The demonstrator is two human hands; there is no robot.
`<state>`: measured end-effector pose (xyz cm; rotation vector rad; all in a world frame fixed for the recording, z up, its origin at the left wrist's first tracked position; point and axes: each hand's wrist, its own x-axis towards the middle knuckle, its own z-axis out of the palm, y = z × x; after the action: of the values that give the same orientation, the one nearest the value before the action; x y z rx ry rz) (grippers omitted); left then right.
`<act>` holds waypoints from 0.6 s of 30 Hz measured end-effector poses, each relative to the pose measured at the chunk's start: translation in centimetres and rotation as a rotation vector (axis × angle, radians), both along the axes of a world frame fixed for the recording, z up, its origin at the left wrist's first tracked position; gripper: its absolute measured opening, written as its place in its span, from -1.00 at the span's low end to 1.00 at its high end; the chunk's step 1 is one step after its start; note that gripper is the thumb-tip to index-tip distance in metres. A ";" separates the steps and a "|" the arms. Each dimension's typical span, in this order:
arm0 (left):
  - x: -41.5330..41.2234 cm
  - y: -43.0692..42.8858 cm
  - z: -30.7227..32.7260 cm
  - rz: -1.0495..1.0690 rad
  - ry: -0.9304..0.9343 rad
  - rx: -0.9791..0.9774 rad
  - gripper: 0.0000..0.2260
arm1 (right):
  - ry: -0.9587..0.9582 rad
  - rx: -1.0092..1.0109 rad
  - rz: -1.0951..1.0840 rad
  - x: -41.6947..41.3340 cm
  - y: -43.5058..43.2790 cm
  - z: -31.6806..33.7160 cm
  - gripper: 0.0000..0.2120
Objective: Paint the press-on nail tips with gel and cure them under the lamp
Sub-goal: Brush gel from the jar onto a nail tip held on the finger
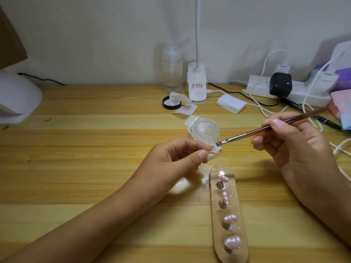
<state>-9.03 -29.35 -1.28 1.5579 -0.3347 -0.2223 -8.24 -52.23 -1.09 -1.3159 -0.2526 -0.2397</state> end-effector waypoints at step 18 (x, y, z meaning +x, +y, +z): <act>0.0 -0.1 -0.1 -0.014 0.012 -0.042 -0.90 | 0.019 -0.012 0.007 0.3 0.1 -0.3 -0.76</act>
<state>-8.99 -29.41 -1.33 1.5127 -0.3389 -0.2340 -7.97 -52.15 -1.36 -1.3285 -0.2431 -0.2201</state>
